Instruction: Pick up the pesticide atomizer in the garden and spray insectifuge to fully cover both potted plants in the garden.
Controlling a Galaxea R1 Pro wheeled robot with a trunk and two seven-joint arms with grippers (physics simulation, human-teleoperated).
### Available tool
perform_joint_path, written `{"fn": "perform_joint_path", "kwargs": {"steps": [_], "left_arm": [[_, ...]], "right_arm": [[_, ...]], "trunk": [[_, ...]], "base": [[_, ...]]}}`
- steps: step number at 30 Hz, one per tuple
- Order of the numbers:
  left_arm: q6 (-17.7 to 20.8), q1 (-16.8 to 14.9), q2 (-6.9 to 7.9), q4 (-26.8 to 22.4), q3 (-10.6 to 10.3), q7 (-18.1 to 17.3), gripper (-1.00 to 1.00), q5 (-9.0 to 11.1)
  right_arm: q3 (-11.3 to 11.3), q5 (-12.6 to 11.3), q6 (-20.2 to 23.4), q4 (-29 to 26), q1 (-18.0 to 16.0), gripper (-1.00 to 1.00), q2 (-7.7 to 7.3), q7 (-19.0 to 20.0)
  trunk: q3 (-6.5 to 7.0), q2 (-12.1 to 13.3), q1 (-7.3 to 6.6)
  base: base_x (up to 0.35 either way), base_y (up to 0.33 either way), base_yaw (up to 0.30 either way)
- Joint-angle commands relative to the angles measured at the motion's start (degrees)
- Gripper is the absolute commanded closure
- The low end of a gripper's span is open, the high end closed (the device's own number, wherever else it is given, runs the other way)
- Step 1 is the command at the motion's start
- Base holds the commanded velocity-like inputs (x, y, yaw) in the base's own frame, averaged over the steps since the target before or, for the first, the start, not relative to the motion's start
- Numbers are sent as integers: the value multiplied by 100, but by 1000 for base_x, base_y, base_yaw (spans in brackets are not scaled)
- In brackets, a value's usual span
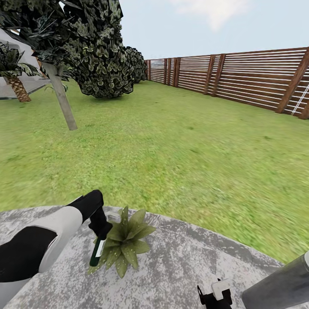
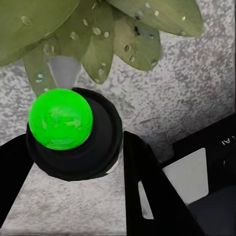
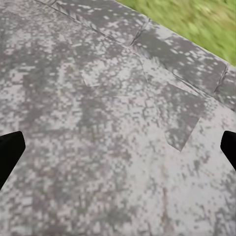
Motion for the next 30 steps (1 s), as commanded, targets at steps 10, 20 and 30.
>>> {"fn": "perform_joint_path", "kwargs": {"steps": [10,20,30], "left_arm": [[17,-2,124,-18,-197,-344,100,-51],[48,-43,-134,-56,-233,-354,100,-61],[40,-81,-16,-35,-260,-351,100,-62]], "right_arm": [[-36,61,-18,6,-4,-100,0,-21],[-36,60,-18,6,-4,-100,0,-21],[-36,61,-18,6,-4,-100,0,-21]], "trunk": [[-5,-2,-1],[-5,-2,-1],[-5,-2,-1]], "base": [[-41,0,0],[-131,0,0],[0,0,0]]}}
